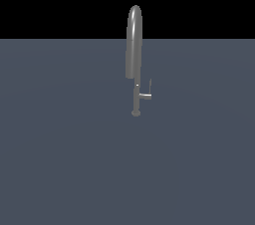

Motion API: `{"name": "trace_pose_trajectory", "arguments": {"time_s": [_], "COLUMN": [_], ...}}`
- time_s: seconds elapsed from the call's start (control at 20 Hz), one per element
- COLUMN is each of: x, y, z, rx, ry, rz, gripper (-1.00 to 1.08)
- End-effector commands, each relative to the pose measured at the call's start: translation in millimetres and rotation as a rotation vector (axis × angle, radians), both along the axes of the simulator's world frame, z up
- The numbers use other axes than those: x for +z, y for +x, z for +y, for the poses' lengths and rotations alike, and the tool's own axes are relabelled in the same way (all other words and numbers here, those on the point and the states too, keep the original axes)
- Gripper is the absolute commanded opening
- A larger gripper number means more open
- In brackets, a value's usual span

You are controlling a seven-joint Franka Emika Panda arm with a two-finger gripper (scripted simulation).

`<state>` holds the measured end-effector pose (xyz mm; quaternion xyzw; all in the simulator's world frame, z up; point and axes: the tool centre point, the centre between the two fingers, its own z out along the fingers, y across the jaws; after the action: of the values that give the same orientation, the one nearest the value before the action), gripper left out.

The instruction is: Turn on the faucet by rotating a designated handle.

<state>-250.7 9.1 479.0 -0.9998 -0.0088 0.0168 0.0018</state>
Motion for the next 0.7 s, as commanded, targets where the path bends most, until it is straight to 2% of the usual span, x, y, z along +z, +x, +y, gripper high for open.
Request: {"name": "trace_pose_trajectory", "arguments": {"time_s": [0.0, 0.35, 0.65], "x": [0, -1, -3], "y": [0, 7, 24], "z": [0, 0, 0], "rx": [0.0, -0.019, -0.065], "ry": [0.0, 0.017, 0.059], "rz": [0.0, 0.015, 0.051], "gripper": [-1.0, -1.0, -1.0]}}
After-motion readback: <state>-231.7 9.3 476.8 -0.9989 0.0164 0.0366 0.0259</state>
